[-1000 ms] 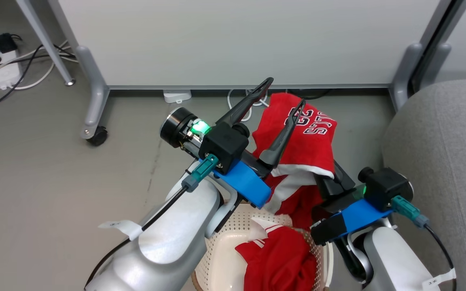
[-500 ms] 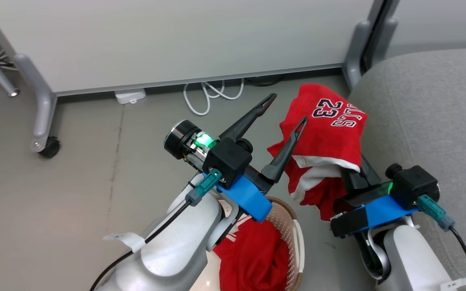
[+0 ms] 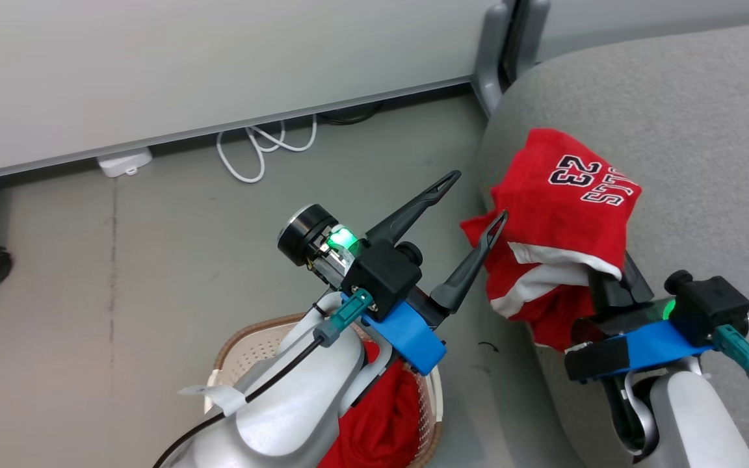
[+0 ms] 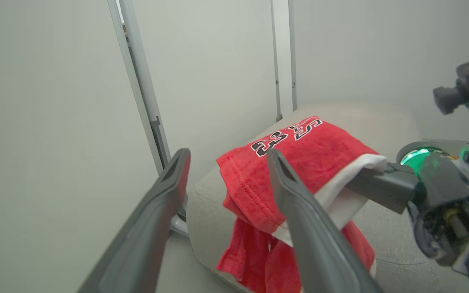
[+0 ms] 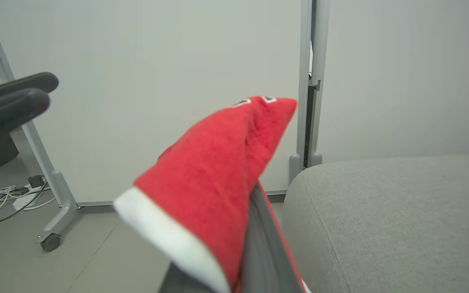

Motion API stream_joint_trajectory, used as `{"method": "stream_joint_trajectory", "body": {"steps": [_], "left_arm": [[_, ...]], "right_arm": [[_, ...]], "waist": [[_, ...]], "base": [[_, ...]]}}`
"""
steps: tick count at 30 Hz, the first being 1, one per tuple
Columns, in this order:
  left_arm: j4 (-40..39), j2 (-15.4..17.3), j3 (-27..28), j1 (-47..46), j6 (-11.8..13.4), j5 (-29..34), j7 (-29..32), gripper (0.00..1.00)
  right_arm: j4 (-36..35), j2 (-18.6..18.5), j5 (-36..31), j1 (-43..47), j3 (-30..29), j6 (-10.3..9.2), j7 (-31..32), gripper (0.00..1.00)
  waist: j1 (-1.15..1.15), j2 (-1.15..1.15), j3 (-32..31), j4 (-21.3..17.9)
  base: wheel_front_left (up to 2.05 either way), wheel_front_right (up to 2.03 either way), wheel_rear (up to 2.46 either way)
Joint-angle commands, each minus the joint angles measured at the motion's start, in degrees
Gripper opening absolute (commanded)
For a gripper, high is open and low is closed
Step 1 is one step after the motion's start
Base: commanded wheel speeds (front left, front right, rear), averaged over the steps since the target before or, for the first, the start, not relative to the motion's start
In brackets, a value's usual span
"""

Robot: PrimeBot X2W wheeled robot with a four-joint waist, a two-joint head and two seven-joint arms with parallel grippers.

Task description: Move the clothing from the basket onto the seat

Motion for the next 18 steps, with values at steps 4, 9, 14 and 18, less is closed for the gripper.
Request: {"method": "stream_joint_trajectory", "body": {"steps": [4, 9, 14, 18], "left_arm": [[0.04, 0.13, -0.63, 0.57, -0.34, 0.51, -0.15, 1.00], [0.35, -0.01, -1.32, 0.65, -0.56, 0.61, -0.15, 1.00], [0.26, -0.08, -1.38, 0.69, -0.51, 0.76, -0.15, 1.00], [0.29, -0.08, -1.32, 0.56, -0.57, 0.82, -0.15, 1.00]], "right_arm": [[-1.12, -0.11, 0.35, 1.65, -2.02, 0.03, -0.20, 0.00], [-2.12, -0.10, 0.51, 3.98, -4.20, 0.03, -0.20, 0.00], [-2.98, -0.10, 0.55, 5.54, -5.03, 0.03, -0.20, 0.00], [-3.37, -0.11, 0.83, 5.51, -5.10, 0.03, -0.20, 0.00]], "waist": [[0.00, 0.00, 0.81, -2.33], [0.00, 0.00, 0.93, -3.85], [0.00, 0.00, 1.28, -5.18], [0.00, 0.00, 1.66, -5.92]], "base": [[0.00, 0.00, 0.00], [0.00, 0.00, 0.00], [0.00, 0.00, 0.00], [0.00, 0.00, 0.00]]}}
